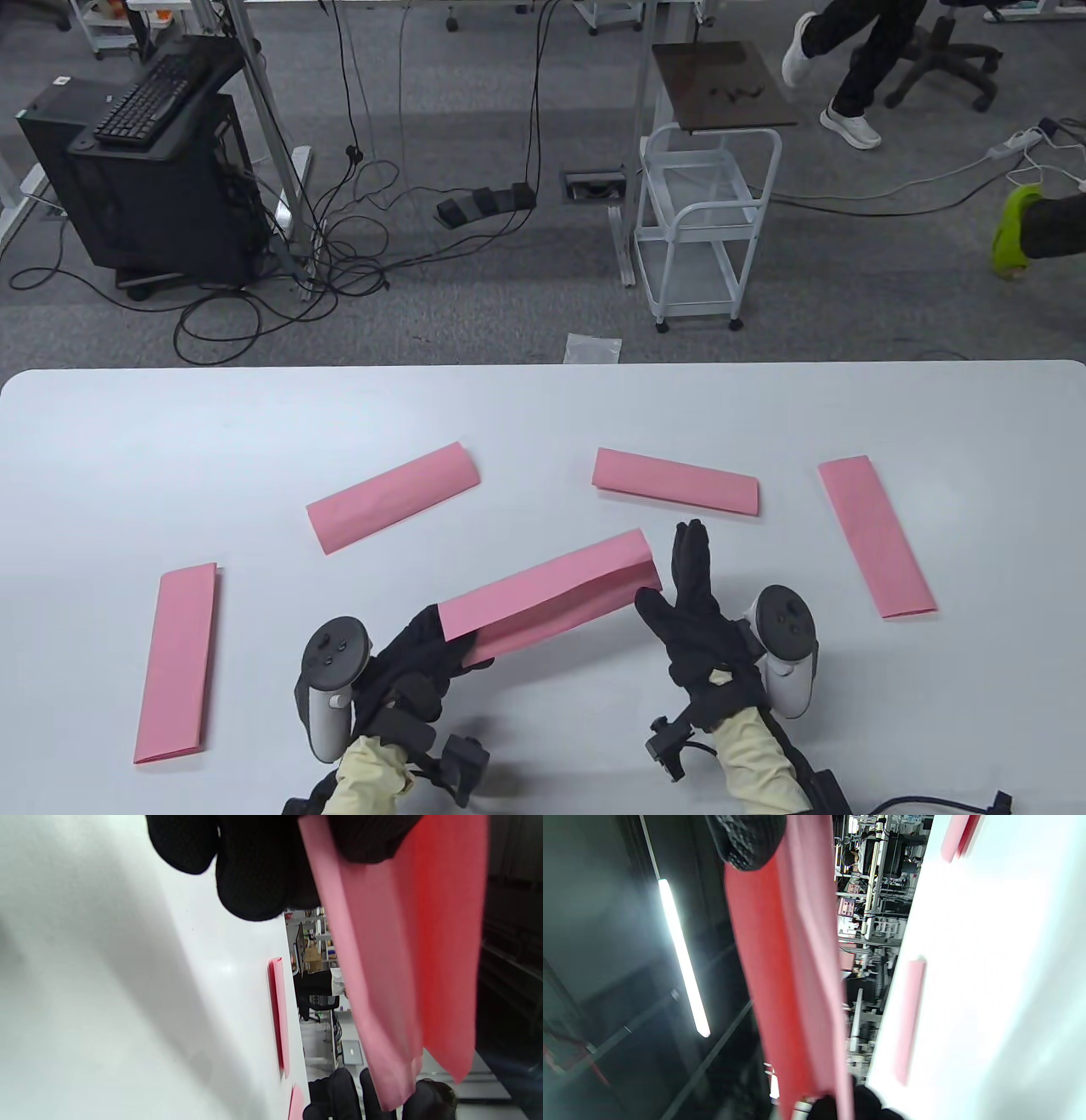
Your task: Unfold complexly folded papers and stack
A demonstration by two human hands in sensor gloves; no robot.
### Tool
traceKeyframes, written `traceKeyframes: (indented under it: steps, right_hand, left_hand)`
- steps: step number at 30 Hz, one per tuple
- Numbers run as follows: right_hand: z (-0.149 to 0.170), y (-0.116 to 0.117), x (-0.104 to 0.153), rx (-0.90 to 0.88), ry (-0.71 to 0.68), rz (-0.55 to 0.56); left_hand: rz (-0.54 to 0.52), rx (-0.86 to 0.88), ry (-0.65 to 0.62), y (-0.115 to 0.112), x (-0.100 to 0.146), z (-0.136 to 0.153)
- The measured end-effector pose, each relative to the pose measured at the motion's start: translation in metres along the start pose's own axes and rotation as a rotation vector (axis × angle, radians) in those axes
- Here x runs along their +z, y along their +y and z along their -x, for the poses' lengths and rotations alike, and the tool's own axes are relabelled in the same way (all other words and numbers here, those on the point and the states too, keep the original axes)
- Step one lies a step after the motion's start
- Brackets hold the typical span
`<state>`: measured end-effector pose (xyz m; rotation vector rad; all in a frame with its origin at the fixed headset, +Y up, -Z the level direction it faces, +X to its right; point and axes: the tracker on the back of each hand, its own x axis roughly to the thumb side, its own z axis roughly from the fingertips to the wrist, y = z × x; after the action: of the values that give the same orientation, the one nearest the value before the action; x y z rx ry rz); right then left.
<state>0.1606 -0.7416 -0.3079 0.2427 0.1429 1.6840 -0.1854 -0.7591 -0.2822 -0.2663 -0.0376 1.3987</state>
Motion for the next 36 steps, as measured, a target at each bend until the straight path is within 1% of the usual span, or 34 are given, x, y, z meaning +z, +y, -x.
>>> traceKeyframes:
  steps: [4, 5, 7, 8, 9, 12, 14, 15, 16, 18, 19, 20, 21, 22, 23, 24, 26, 27, 28, 30, 32, 36]
  right_hand:
    - [0.003, -0.001, -0.003, -0.034, -0.003, 0.052]
    - [0.004, -0.002, -0.004, -0.042, 0.007, 0.094]
    - [0.007, -0.005, -0.003, -0.025, 0.007, 0.195]
    - [0.009, -0.006, -0.004, -0.027, -0.003, 0.224]
    - [0.010, -0.007, -0.005, -0.033, 0.002, 0.224]
    - [0.013, -0.008, -0.006, -0.061, 0.013, 0.199]
    - [0.013, -0.006, -0.005, -0.018, 0.010, 0.212]
    - [0.012, -0.005, -0.006, 0.002, 0.003, 0.207]
    - [0.011, -0.004, -0.005, 0.014, -0.006, 0.200]
    - [0.010, -0.002, -0.005, 0.042, -0.025, 0.198]
    - [0.010, 0.000, -0.005, 0.049, -0.033, 0.190]
    - [0.010, 0.001, -0.005, 0.048, -0.036, 0.190]
    - [0.010, 0.002, -0.005, 0.037, -0.039, 0.184]
    - [0.011, 0.003, -0.005, 0.021, -0.042, 0.177]
    - [0.012, 0.003, -0.005, -0.005, -0.044, 0.174]
    - [0.014, 0.003, -0.005, -0.033, -0.041, 0.168]
    - [0.016, 0.004, -0.005, -0.069, -0.041, 0.134]
    - [0.016, 0.004, -0.006, -0.075, -0.040, 0.127]
    - [0.017, 0.005, -0.006, -0.081, -0.037, 0.130]
    - [0.017, 0.005, -0.006, -0.079, -0.031, 0.127]
    - [0.018, 0.006, -0.007, -0.081, -0.025, 0.119]
    - [0.020, 0.007, -0.007, -0.095, -0.008, 0.106]
  left_hand:
    - [0.055, -0.087, -0.003, -0.002, -0.002, -0.001]
    - [0.063, -0.115, -0.004, -0.003, -0.002, -0.001]
    - [0.029, -0.149, 0.005, -0.004, -0.002, 0.000]
    - [0.028, -0.166, 0.003, -0.004, -0.003, 0.000]
    - [0.039, -0.186, 0.008, -0.004, -0.004, 0.000]
    - [0.010, -0.265, 0.033, -0.003, -0.005, -0.001]
    - [-0.005, -0.342, 0.055, -0.001, -0.004, -0.001]
    - [-0.023, -0.378, 0.080, 0.001, -0.003, -0.002]
    - [-0.029, -0.408, 0.078, 0.002, -0.004, -0.003]
    - [0.011, -0.460, 0.103, 0.005, -0.004, -0.004]
    - [0.026, -0.456, 0.131, 0.007, -0.002, -0.005]
    - [0.019, -0.440, 0.137, 0.007, -0.001, -0.004]
    - [0.000, -0.384, 0.135, 0.007, 0.000, -0.003]
    - [0.009, -0.317, 0.126, 0.007, 0.001, 0.000]
    - [0.051, -0.229, 0.122, 0.006, 0.000, 0.003]
    - [0.103, -0.103, 0.129, 0.005, 0.000, 0.008]
    - [0.114, 0.084, 0.138, 0.001, 0.000, 0.014]
    - [0.088, 0.125, 0.148, 0.000, 0.001, 0.016]
    - [0.059, 0.138, 0.156, 0.000, 0.002, 0.017]
    - [0.015, 0.106, 0.152, -0.001, 0.002, 0.017]
    - [-0.001, 0.092, 0.160, -0.001, 0.002, 0.016]
    - [-0.008, 0.141, 0.197, -0.003, 0.003, 0.017]
